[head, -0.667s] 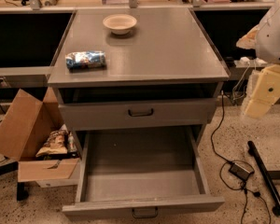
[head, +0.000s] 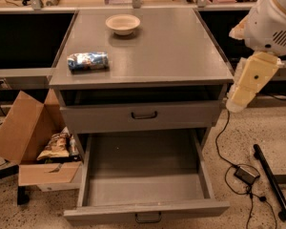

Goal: Place redbull can into middle drawer

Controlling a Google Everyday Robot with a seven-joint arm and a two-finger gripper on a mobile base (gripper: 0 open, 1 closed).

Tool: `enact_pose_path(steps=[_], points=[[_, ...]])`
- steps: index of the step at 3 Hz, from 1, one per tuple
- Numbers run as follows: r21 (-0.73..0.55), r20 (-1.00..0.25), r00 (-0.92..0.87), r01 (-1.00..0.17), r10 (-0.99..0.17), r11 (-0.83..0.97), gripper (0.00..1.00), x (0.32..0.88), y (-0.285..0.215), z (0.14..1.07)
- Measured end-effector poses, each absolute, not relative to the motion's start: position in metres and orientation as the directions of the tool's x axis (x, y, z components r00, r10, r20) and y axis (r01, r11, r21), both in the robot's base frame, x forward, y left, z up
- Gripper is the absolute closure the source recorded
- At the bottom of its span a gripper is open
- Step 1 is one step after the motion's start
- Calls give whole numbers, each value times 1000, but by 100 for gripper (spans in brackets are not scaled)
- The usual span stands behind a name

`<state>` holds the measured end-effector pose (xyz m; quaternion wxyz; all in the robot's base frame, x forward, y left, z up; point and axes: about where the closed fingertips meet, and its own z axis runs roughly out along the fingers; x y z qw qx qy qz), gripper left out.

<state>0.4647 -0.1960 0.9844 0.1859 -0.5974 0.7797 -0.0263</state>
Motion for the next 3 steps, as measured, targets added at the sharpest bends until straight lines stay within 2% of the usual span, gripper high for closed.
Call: enact_pose_path(steps=[1, 2, 3], points=[[-273, -418, -133, -925, -899, 264, 0, 527, -138, 992], [-225, -569, -67, -946, -820, 234, 0, 560, -91, 989], [-153, -701, 47, -985, -712, 85, 0, 572, -16, 968]])
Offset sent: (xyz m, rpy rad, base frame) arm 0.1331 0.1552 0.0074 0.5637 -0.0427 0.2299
